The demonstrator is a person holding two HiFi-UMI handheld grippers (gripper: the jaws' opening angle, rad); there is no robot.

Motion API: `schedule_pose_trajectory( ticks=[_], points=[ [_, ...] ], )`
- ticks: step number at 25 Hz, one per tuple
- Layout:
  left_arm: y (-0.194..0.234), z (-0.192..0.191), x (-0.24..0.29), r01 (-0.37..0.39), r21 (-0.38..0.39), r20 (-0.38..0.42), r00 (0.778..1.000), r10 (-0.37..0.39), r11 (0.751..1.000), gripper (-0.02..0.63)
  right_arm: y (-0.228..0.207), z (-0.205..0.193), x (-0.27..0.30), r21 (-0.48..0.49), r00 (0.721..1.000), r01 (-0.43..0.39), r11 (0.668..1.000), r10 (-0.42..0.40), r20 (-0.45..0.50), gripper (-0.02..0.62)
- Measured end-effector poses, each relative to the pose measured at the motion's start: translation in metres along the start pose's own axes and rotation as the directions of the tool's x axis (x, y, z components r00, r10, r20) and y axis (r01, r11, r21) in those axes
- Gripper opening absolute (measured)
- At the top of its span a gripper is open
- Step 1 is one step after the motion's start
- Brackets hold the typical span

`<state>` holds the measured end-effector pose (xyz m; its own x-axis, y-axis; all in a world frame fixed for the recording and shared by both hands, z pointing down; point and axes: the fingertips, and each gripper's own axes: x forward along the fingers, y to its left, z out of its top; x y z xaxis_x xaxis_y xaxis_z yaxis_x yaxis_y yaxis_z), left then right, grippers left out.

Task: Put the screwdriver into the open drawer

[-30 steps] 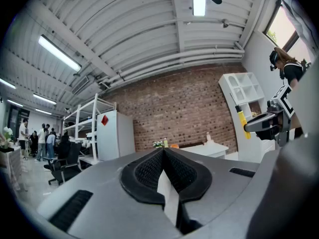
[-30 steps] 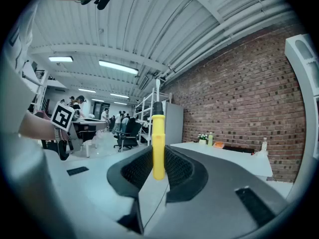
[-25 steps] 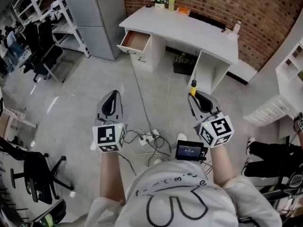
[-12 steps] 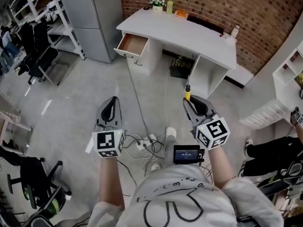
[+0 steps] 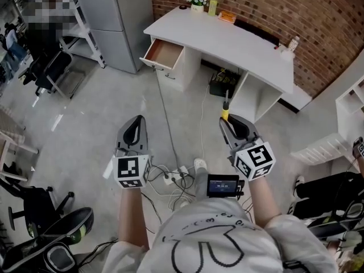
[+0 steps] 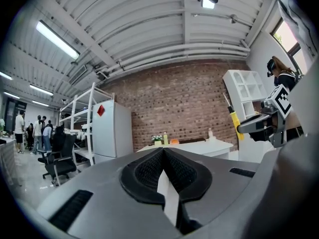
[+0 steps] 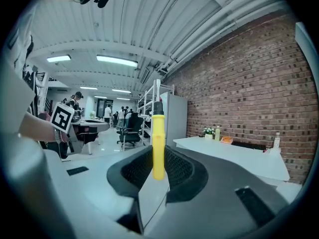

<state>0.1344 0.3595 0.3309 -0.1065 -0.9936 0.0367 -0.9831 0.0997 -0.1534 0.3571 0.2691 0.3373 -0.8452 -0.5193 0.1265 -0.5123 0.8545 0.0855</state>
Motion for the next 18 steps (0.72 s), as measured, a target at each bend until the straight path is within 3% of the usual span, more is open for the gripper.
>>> schedule_pose_trajectory(
  ticks=[18],
  points=[
    [0.036, 0.012, 0.228, -0.079, -0.007, -0.048, 0.996, 0.079, 0.997, 0.011, -0.17, 0.012, 0.175, 0.034, 0.996, -0.086, 0.996, 0.086, -0.012, 0.071]
  ],
)
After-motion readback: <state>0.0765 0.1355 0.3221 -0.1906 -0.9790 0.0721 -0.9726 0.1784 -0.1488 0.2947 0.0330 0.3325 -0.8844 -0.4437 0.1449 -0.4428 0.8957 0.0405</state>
